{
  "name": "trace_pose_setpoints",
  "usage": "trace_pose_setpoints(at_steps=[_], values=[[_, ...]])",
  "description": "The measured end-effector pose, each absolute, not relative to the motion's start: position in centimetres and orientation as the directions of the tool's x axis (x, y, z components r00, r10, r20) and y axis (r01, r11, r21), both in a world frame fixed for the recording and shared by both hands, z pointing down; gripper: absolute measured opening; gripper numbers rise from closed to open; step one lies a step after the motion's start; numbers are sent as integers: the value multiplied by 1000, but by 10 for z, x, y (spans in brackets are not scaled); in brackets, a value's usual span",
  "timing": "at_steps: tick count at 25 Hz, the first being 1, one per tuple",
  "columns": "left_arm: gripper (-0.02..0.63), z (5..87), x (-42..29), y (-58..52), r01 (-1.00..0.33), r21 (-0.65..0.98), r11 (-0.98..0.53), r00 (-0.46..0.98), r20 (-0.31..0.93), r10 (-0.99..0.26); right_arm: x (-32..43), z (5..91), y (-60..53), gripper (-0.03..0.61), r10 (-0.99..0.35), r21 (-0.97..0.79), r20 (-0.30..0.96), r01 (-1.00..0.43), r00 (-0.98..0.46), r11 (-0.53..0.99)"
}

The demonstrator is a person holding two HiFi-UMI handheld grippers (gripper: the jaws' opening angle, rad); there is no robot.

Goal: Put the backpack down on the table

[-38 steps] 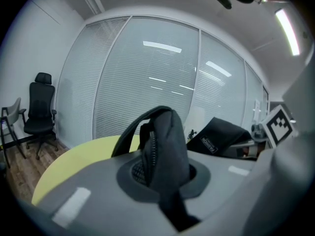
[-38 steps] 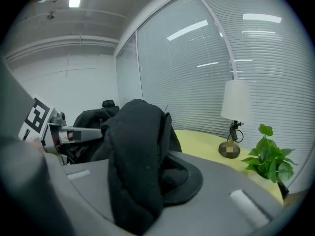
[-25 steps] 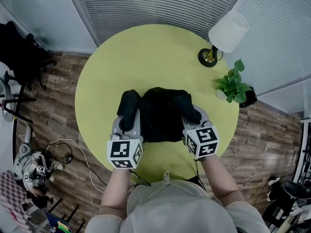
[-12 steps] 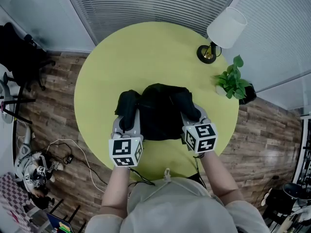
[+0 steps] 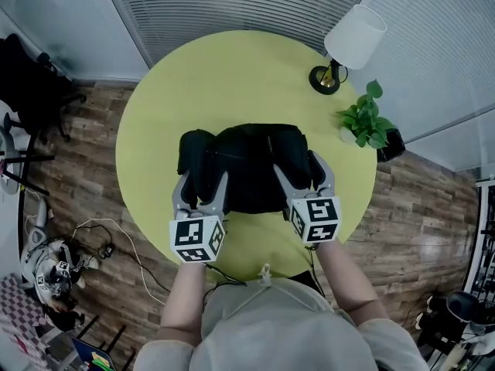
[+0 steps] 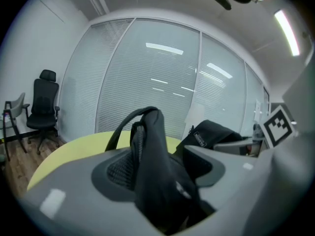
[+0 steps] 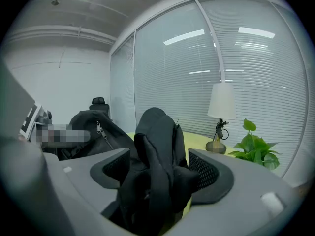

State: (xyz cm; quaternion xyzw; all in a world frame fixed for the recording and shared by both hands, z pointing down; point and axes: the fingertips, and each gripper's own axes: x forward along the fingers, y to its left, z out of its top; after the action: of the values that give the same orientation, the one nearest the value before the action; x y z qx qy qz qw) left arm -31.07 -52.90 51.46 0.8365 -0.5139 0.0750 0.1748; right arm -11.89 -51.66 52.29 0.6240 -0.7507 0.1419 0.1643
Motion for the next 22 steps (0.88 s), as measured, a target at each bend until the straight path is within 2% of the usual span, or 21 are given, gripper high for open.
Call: trace_pose_setpoints(at_steps=[3,9,14,17,22], values=[[336,514,-313,-518,-898,205,-389,436,300,-848,-114,518,-504,372,-897,5,413,-984,-158,176],[344,499,-321,-493,-927,150,-343,372,265,-890,-104,494,-480,373,-928,25,351,-990,-124,141],[341,462,-329,-460,-933,134,-335,353,148,-924,-108,449,-449,302,-968,73,229,-990,-100,119],[303,445,-325,-440,-925,119,-362,375,119,-919,-111,441,-430,250,-970,45,217,-992,-107,120],[163,429,-321,-409,-917,113,-381,392,96,-915,-112,440,-401,164,-968,26,225,-992,-113,122]])
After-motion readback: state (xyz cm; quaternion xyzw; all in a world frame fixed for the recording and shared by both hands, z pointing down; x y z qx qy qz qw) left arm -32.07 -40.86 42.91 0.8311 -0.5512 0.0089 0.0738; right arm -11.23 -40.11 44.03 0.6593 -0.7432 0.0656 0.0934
